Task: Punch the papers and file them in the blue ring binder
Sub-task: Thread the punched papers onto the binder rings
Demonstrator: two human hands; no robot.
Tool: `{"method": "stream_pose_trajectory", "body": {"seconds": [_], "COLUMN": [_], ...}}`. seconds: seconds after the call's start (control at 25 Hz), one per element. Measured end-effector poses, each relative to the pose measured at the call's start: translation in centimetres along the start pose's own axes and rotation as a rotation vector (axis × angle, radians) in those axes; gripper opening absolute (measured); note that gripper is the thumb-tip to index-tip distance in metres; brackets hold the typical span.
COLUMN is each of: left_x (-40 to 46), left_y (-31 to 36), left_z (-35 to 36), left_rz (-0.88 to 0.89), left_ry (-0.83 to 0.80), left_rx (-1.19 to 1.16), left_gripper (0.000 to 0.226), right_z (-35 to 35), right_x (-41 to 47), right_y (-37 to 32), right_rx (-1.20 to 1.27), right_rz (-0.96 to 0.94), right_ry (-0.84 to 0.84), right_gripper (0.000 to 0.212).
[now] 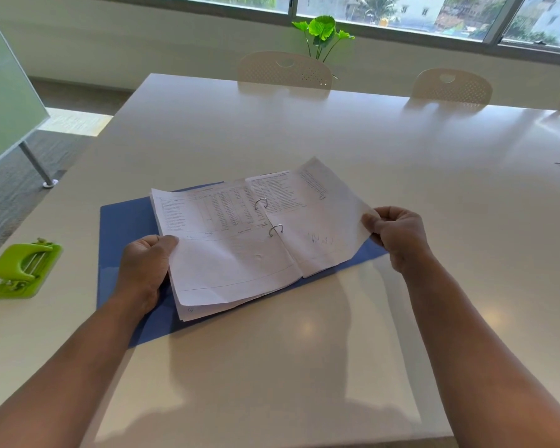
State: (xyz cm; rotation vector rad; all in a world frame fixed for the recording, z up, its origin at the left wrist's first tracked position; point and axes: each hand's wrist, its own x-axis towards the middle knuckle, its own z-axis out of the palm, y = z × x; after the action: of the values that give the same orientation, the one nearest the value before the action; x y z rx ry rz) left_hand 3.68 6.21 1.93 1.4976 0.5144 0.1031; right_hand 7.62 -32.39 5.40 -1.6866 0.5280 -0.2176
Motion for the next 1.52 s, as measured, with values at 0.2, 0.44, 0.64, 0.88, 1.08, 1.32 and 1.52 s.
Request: {"method": "stream_pose_trajectory", "body": {"seconds": [0.2, 0.44, 0.64, 0.88, 1.08, 1.32, 1.52], "left_x": [-0.2, 0.3, 0.5, 0.4, 0.5, 0.6, 0.3], "left_y": [0.1, -0.3, -0.4, -0.5, -0.7, -0.9, -0.9], "left_z": [-0.1, -0.6, -0.7, -0.3, -0.4, -0.4, -0.4], "left_rz": [0.008, 0.001, 0.016, 0.028, 0.03, 0.055, 0.104], "left_ry": [-0.003, -0.02, -0.035, -0.029, -0.017, 0.008, -0.002], "left_rx": [-0.003, 0.002, 0.004, 0.022, 0.03, 0.059, 0.025], "left_gripper": [0.02, 0.018, 0.024, 0.022, 0.018, 0.019, 0.051], "right_z": [0.6, 0.6, 0.7, 0.5, 2.1, 6.7, 11.7], "right_x": [-0.4, -0.5, -0.3, 0.1, -2.6, -6.9, -9.3], "right_y": [-0.3, -0.6, 0.0, -0.5, -3.4, -5.6, -4.3], "right_rx": [-0.176, -0.635, -0.662, -0.621, -0.306, -0.111, -0.153], "right_rz": [-0.242, -0.462, -0.429, -0.415, -0.405, -0.435, -0.446], "right_ry": [-0.034, -0.121, -0.12, -0.006, -0.207, -0.618, -0.767], "right_gripper": [0.017, 0.051, 0.023, 0.006, 0.018, 0.01, 0.011]}}
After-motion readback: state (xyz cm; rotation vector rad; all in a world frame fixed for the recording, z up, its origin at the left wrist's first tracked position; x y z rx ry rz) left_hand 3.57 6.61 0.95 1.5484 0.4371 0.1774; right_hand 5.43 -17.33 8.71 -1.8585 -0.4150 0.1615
